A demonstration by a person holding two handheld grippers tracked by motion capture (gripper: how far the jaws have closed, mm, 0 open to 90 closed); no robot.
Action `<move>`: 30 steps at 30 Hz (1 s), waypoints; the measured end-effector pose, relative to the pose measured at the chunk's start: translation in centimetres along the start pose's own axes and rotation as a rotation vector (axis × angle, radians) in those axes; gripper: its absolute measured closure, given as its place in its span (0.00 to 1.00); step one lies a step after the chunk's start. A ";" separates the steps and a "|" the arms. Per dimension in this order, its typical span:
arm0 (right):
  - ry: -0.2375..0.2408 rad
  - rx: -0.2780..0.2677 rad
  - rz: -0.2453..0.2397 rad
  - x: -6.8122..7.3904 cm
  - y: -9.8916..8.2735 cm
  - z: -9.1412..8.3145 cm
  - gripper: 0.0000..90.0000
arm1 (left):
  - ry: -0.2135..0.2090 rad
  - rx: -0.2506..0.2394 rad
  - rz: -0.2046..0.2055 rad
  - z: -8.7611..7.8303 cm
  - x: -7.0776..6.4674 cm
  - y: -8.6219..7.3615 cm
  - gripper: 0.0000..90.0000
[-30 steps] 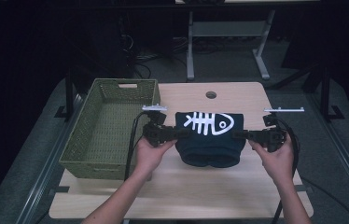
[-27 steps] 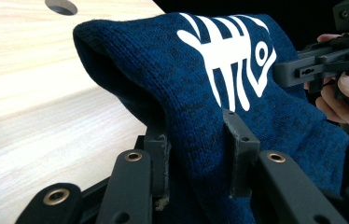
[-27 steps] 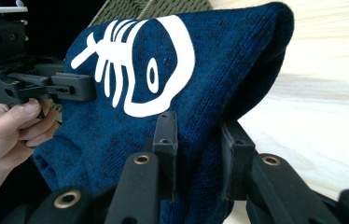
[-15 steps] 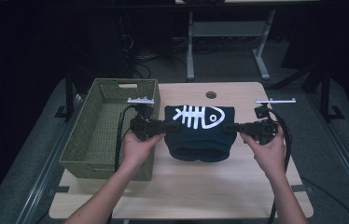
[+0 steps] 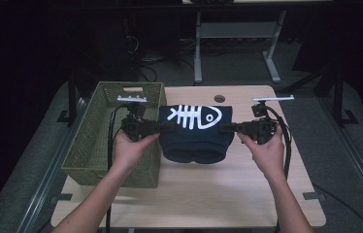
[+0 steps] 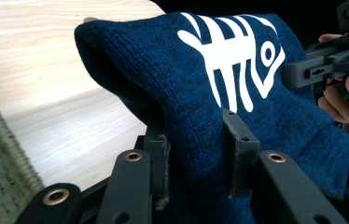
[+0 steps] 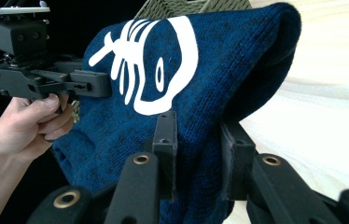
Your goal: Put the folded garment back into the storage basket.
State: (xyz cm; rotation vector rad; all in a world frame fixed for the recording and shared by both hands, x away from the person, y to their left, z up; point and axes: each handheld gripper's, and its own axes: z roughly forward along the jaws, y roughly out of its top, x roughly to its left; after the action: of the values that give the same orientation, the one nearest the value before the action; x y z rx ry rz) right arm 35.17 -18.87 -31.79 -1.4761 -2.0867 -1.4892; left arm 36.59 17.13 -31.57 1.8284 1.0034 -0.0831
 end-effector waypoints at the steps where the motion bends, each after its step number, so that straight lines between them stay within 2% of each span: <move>1: 0.003 -0.001 -0.001 0.1 0.2 0.2 0.80 | 0.001 -0.001 -0.005 -0.2 0.1 0.0 0.75; 7: 0.009 0.007 -0.012 1.0 0.8 1.2 0.80 | 0.005 -0.006 -0.023 -1.2 1.0 0.1 0.75; 23: 0.021 0.024 -0.027 2.6 2.2 3.3 0.80 | 0.026 -0.008 -0.018 -3.7 2.3 0.6 0.75; 30: 0.031 0.038 -0.032 3.4 2.9 4.7 0.80 | 0.037 -0.020 -0.039 -4.8 3.2 0.7 0.75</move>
State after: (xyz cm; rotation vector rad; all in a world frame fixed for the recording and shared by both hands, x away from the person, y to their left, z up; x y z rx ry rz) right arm 37.52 -13.07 -30.07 -1.4037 -2.1188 -1.4650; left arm 37.33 22.73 -30.18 1.7984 1.0621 -0.0632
